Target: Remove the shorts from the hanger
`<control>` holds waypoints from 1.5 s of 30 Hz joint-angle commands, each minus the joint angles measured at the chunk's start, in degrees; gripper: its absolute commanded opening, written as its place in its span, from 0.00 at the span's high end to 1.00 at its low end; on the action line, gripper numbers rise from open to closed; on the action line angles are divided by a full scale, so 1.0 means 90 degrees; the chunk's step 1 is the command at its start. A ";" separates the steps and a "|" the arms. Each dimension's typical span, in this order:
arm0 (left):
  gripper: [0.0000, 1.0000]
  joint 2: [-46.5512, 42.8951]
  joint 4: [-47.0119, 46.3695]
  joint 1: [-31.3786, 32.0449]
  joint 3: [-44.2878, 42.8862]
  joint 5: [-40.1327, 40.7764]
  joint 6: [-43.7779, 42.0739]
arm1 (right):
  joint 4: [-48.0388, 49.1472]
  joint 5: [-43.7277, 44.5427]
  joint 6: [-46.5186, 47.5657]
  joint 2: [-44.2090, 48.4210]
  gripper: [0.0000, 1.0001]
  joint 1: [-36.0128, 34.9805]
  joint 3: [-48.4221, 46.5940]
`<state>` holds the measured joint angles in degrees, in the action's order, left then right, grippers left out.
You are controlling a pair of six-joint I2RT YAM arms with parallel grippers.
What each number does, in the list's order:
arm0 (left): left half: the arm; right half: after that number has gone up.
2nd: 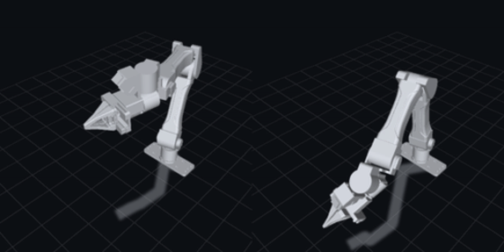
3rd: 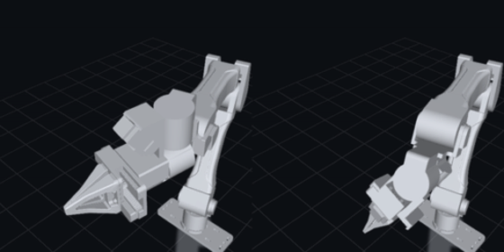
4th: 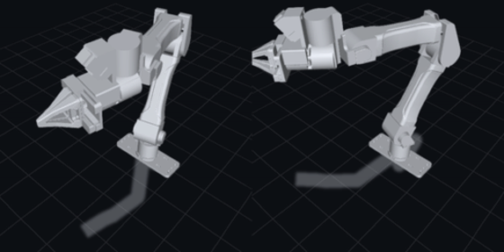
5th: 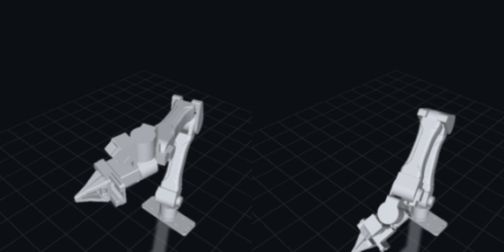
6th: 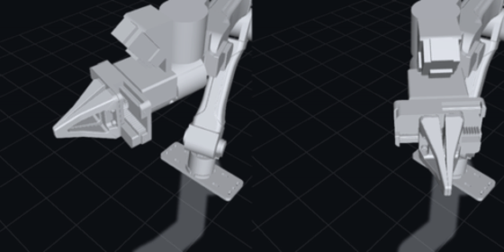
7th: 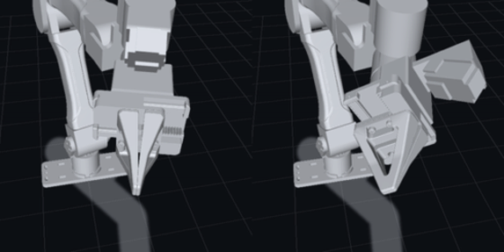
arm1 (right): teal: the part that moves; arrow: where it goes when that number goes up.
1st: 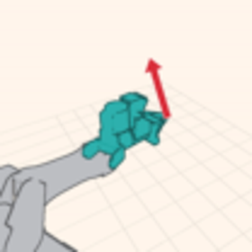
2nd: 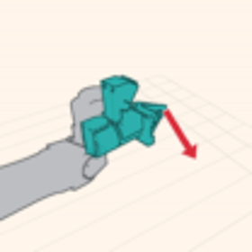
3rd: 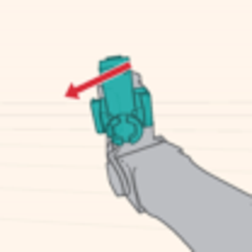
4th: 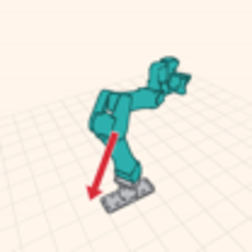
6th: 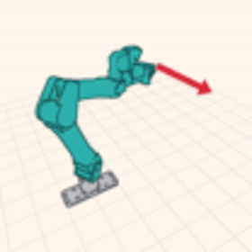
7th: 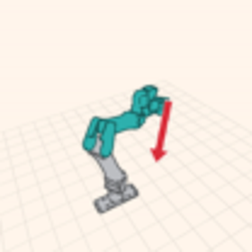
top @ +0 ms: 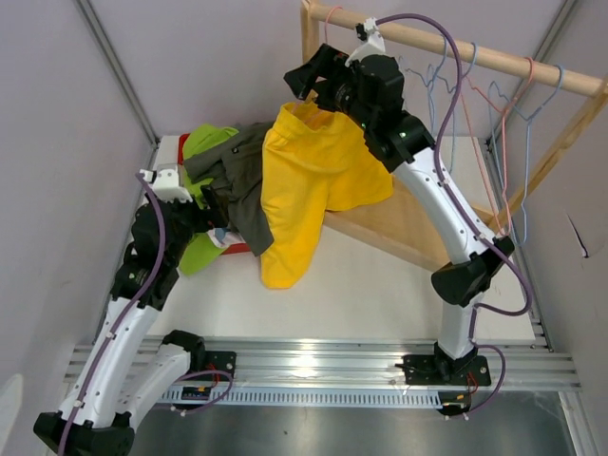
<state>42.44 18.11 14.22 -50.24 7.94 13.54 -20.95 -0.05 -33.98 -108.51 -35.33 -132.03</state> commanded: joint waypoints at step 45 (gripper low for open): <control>0.01 0.0654 -0.3083 0.1984 -0.0307 -0.2728 0.0409 | 0.0824 0.0875 -0.0258 0.1909 1.00 -0.0537 0.1017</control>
<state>45.65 0.89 30.52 -53.54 -13.13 15.55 -19.94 7.31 -37.60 -95.90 -39.31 -122.48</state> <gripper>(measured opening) 0.993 0.033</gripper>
